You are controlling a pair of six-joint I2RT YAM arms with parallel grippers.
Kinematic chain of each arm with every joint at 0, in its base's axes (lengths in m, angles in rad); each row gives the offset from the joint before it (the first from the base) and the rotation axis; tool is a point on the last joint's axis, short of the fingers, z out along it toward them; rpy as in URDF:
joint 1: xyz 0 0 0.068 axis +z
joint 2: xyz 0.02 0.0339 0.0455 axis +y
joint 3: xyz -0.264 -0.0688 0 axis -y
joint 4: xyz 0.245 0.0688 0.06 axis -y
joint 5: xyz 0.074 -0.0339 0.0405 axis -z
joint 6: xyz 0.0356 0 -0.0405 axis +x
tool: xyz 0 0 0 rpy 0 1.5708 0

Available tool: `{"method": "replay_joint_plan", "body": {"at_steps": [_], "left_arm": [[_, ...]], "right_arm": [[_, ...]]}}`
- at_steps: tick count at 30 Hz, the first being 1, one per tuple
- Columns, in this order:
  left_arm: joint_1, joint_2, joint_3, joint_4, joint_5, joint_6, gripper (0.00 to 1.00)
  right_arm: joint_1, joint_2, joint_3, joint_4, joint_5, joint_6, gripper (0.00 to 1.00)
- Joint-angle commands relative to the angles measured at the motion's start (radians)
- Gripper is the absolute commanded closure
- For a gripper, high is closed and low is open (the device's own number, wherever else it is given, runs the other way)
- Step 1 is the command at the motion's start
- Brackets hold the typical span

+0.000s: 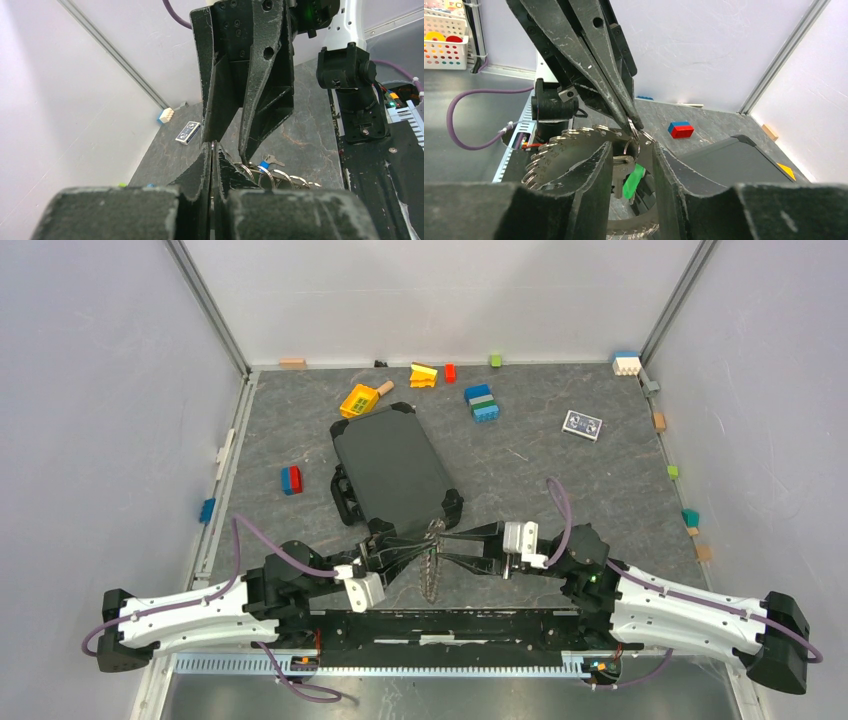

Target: Remove the keys from the keyring

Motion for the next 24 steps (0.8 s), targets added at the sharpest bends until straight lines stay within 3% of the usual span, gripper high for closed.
{"method": "replay_joint_plan", "body": {"at_steps": [1,24], "left_arm": [[-0.004,-0.003,0.007,0.092,0.016,-0.037,0.98],[-0.005,0.007,0.021,0.091,0.037,-0.033,0.98]], "right_arm": [[0.001,-0.012,0.004,0.072,-0.002,0.019,0.62],[0.001,0.031,0.012,0.07,-0.029,0.013,0.76]]}}
